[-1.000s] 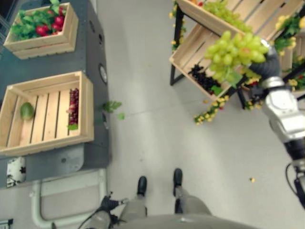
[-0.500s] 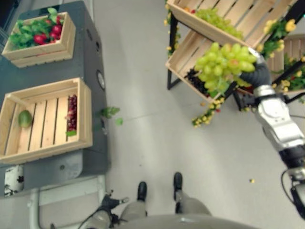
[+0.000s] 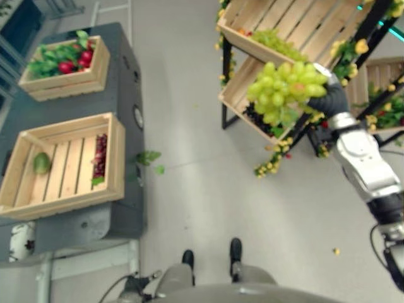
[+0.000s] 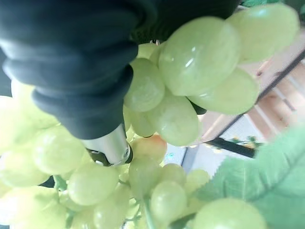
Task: Pick up the fruits from the basket on one side to the basket on the other side
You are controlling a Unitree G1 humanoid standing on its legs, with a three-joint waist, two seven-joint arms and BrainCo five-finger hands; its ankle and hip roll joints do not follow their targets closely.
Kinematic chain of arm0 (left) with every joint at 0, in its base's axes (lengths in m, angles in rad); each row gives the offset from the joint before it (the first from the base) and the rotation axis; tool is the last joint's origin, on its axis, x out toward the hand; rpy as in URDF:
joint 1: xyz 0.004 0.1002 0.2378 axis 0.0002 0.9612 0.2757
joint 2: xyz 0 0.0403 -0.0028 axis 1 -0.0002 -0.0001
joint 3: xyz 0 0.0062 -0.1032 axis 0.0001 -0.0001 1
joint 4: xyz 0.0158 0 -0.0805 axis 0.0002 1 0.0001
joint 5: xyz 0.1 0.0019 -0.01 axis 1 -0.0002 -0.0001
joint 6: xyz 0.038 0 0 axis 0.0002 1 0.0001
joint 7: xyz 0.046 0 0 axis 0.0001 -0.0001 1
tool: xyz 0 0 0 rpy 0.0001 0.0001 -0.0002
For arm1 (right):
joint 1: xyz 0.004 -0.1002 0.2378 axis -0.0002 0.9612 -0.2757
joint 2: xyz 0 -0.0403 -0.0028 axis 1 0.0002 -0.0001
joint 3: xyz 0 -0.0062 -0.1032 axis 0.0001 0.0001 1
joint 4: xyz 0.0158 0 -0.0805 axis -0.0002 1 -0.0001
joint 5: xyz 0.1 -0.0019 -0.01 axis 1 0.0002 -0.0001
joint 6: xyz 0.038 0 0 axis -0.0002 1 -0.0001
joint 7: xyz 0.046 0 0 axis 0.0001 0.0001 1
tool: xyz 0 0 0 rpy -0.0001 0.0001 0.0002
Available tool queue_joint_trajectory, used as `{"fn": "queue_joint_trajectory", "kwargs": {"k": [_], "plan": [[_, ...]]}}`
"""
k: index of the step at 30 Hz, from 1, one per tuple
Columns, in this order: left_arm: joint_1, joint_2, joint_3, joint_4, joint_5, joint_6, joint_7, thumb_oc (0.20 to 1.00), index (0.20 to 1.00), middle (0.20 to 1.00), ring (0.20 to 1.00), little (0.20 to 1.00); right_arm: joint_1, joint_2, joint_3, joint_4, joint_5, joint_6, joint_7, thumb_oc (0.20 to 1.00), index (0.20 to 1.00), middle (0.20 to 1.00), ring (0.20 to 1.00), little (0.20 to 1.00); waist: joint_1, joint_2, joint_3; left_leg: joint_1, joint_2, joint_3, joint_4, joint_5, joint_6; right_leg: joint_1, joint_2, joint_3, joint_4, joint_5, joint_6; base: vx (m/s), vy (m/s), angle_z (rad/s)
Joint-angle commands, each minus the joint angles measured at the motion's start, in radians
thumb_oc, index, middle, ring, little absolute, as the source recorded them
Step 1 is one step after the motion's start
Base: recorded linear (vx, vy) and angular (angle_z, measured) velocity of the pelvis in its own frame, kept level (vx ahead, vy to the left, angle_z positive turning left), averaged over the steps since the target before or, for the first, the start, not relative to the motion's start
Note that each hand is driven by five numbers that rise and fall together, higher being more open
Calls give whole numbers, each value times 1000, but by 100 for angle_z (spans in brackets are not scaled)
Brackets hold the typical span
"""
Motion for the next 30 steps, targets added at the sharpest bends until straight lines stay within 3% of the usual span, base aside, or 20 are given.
{"fn": "queue_joint_trajectory", "kwargs": {"k": [1, 2, 3, 4, 7, 8, 11, 14, 18, 20, 23, 24, 25, 26, 27, 28, 29, 30], "plan": [[46, 1, -1, 47, -20, 20, -9, 1000, 1000, 1000, 1000, 1000, 3, 1, -43, -109, 37, -63, 12, 200, 200, 200, 200, 200, 40, -36, -48, -147, 15, 40, -173, 74, 68, 92, 102, -22, 2, -134, 107, 152, -14, -4], [47, 1, -2, 47, -20, 20, -9, 1000, 1000, 1000, 1000, 1000, 6, 1, -44, -110, 37, -63, 12, 200, 200, 200, 200, 200, 42, -38, -48, -140, 14, 42, -181, 77, 67, 94, 100, -21, 1, -136, 106, 227, -46, -3], [56, 2, 2, 54, -15, 19, -16, 1000, 1000, 1000, 1000, 1000, 21, 11, -47, -113, 38, -70, 13, 200, 200, 200, 200, 200, 66, -36, -35, -202, 46, 67, -258, 151, 52, 137, 124, -9, -11, -148, 105, 207, -60, -4], [59, 4, 3, 55, -9, 20, -18, 1000, 1000, 1000, 1000, 1000, 32, 17, -52, -116, 34, -71, 11, 200, 200, 200, 200, 200, 79, -34, -29, -209, 56, 94, -300, 182, 44, 158, 132, -1, -14, -161, 105, 241, -69, -4], [66, 3, 16, 49, -8, 18, -18, 1000, 1000, 1000, 1000, 1000, 39, 34, -52, -122, 12, -71, 4, 200, 200, 200, 200, 200, 110, -11, -37, -189, 63, 130, -314, 231, 40, 181, 164, 8, -14, -188, 100, 115, -6, -20], [73, 5, 25, 48, -9, 18, -16, 1000, 1000, 1000, 1000, 1000, 38, 43, -48, -131, 5, -69, 5, 200, 200, 200, 200, 200, 121, -6, -50, -164, 63, 118, -336, 235, 51, 191, 170, 22, -14, -195, 98, 216, 46, -43], [68, 6, 14, 44, -18, 10, -16, 1000, 1000, 1000, 1000, 1000, 41, 70, -45, -137, -1, -69, 5, 200, 200, 200, 200, 200, 116, -4, -75, -123, 86, 89, -366, 276, 37, 223, 167, 47, -14, -228, 93, 182, 88, -71], [57, -1, -3, 30, -21, 6, -28, 1000, 1000, 1000, 1000, 1000, 50, 90, -45, -148, -8, -67, 12, 200, 200, 200, 200, 200, 107, -6, -85, -93, 81, 102, -355, 251, 55, 247, 144, 47, -14, -238, 100, 195, 150, -16], [25, 4, -39, -24, -38, -10, -23, 1000, 1000, 1000, 1000, 1000, 74, 123, -53, -152, -21, -53, 13, 200, 200, 200, 200, 200, 101, -32, -126, -86, 53, 114, -301, 191, 88, 288, 73, 44, -10, -259, 122, 202, 144, 10], [15, 9, -45, -43, -44, -11, -12, 1000, 1000, 1000, 1000, 1000, 88, 145, -55, -150, -24, -52, 10, 200, 200, 200, 200, 200, 99, -46, -144, -72, 38, 114, -292, 153, 109, 269, 47, 46, 62, -267, 136, 205, 142, -4], [3, 21, -58, -63, -44, -8, -7, 1000, 1000, 1000, 1000, 1000, 86, 169, -46, -154, -34, -48, 15, 200, 200, 200, 200, 200, 96, -53, -147, -37, 24, 103, -285, 110, 138, 183, 46, 41, 257, -247, 181, 98, 91, -9], [3, 21, -58, -64, -45, -8, -7, 1000, 1000, 1000, 1000, 1000, 86, 169, -46, -154, -34, -48, 15, 200, 200, 200, 200, 200, 96, -54, -147, -37, 23, 103, -286, 110, 139, 178, 45, 41, 265, -252, 182, 75, 94, -13], [-8, 33, -69, -67, -32, 0, -11, 1000, 1000, 1000, 1000, 1000, 109, 180, -58, -161, -44, -40, 17, 200, 200, 200, 200, 200, 59, -48, -119, 22, -2, 71, -304, 89, 160, 39, 27, 48, 470, -112, 225, 20, 63, -21], [-9, 32, -69, -67, -32, 0, -11, 1000, 1000, 1000, 1000, 1000, 108, 180, -59, -161, -44, -40, 17, 200, 200, 200, 200, 200, 60, -45, -121, 18, 2, 71, -304, 92, 159, 35, 31, 48, 468, -107, 225, -77, 160, 9], [-29, 32, -87, -66, -36, -1, -13, 1000, 1000, 1000, 1000, 1000, 74, 184, -38, -160, -56, -35, 17, 200, 200, 200, 200, 200, 17, 5, -61, 65, 16, 37, -309, 83, 170, -105, 17, 49, 579, -48, 210, -110, 99, 32], [-29, 31, -86, -66, -36, -1, -13, 1000, 1000, 1000, 1000, 1000, 73, 184, -38, -160, -56, -35, 17, 200, 200, 200, 200, 200, 16, 4, -61, 65, 15, 37, -309, 83, 170, -107, 16, 49, 582, -50, 210, 16, 155, 77], [-34, 27, -89, -66, -27, 2, -15, 1000, 1000, 1000, 1000, 1000, 82, 179, -50, -161, -57, -36, 11, 200, 200, 200, 200, 200, -13, 17, -58, 88, -4, -6, -299, 58, 173, -176, 74, 63, 558, -120, 182, 231, 50, 68], [-35, 29, -84, -64, -21, 1, -15, 1000, 1000, 1000, 1000, 1000, 86, 171, -55, -162, -55, -34, 14, 200, 200, 200, 200, 200, -27, 10, -59, 110, -18, -21, -302, 43, 170, -158, 73, 55, 492, -159, 170, 231, 50, 58]]}}
